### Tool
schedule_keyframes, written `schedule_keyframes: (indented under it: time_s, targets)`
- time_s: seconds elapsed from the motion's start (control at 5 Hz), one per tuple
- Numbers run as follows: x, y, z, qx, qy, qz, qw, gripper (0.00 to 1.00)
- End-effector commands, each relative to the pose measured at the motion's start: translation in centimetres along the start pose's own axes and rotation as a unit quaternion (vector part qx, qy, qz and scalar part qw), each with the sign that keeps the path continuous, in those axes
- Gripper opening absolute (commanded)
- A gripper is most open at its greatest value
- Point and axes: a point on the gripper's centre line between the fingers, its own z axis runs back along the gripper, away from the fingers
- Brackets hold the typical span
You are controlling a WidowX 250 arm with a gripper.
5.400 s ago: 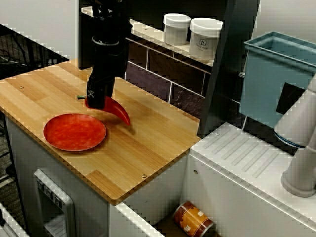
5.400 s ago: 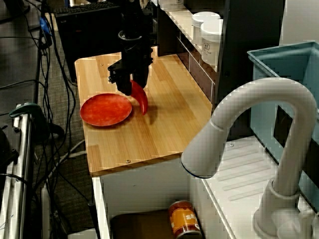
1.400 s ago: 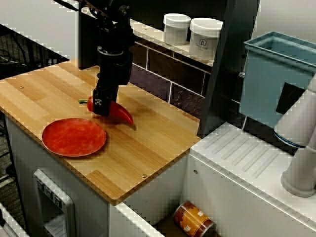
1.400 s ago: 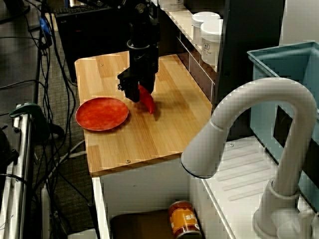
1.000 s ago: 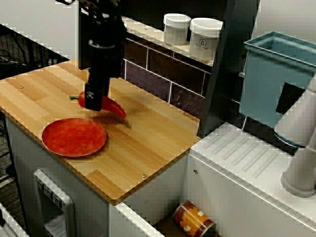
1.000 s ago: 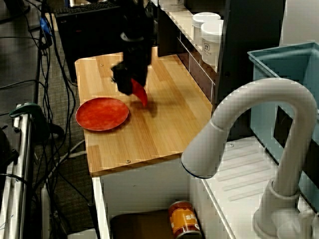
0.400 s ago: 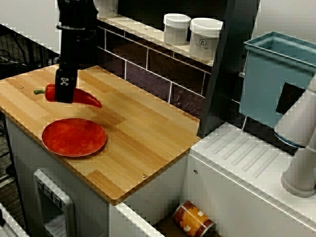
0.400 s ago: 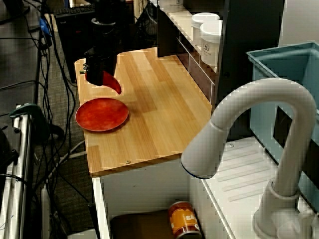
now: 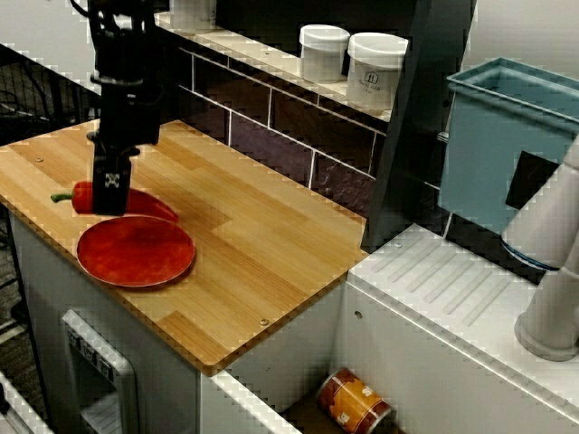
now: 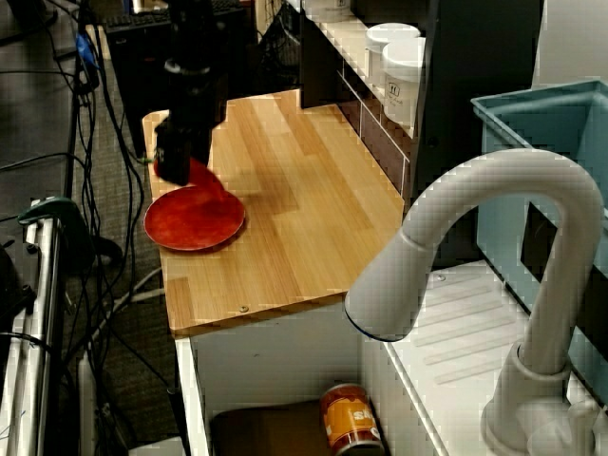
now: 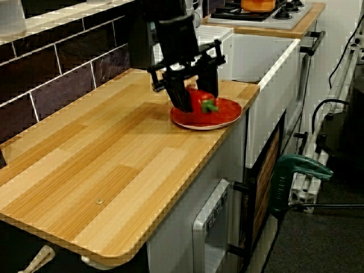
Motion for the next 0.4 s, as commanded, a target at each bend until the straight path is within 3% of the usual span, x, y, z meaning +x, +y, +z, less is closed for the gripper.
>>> schedule_keyframes:
  time_s: [0.0,0.2]
  targets:
    - [-0.12,-0.14,-1.66,-0.003,-0.017,0.028,0.9995,0.00]
    - [-0.16,-0.10,-1.62,-0.015,-0.014,0.038,0.9991,1.00]
